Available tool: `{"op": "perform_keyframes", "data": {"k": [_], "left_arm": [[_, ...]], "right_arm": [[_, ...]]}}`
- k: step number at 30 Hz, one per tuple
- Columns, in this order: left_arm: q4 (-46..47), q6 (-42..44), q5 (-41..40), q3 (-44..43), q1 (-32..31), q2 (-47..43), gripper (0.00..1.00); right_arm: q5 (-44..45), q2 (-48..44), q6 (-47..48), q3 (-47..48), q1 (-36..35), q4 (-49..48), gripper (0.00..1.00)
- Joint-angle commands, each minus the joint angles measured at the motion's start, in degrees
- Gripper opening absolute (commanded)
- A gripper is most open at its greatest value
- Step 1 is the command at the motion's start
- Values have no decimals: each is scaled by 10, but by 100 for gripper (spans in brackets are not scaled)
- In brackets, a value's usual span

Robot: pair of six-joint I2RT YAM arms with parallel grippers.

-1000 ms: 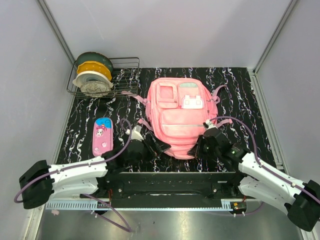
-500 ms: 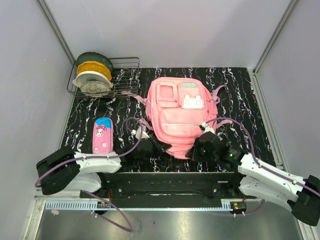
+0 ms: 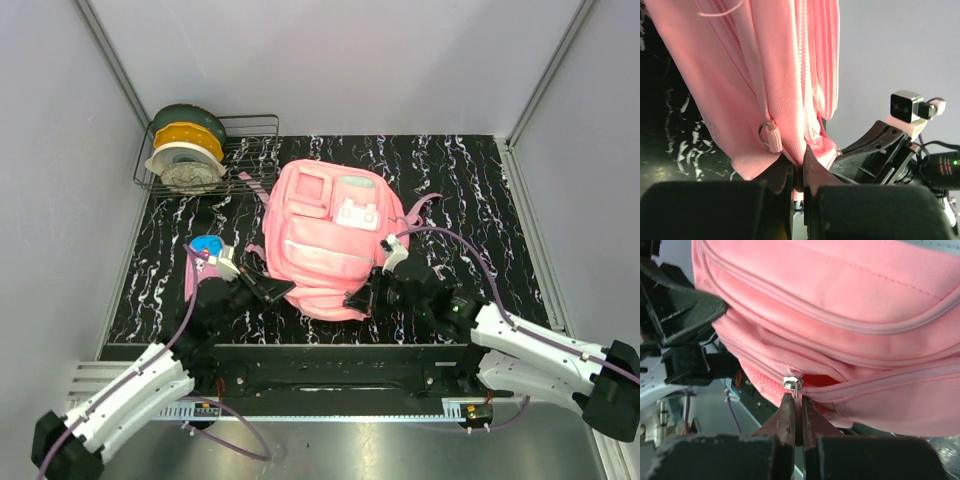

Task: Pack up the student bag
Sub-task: Zip the student bag at the center of the board.

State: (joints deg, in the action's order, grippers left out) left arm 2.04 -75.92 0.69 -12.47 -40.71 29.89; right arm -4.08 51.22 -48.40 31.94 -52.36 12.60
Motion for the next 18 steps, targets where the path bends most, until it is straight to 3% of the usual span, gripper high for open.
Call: {"op": "perform_keyframes", "data": {"k": [1, 3, 6, 9, 13, 18], "left_arm": [[-114, 136, 56, -45, 155, -37, 0], [-83, 144, 155, -38, 205, 2, 0], [-28, 161, 190, -59, 223, 88, 0], [-22, 210, 215, -126, 230, 167, 0], [-29, 278, 301, -202, 244, 270, 0], [-111, 374, 367, -261, 282, 306, 0]], "right_arm": [[71, 20, 42, -14, 22, 100, 0], [43, 26, 52, -12, 23, 96, 0], [-40, 35, 63, -13, 23, 86, 0], [-57, 38, 67, -21, 22, 108, 0], [-57, 34, 60, -31, 21, 142, 0], [-8, 41, 26, -36, 23, 161, 0]]}}
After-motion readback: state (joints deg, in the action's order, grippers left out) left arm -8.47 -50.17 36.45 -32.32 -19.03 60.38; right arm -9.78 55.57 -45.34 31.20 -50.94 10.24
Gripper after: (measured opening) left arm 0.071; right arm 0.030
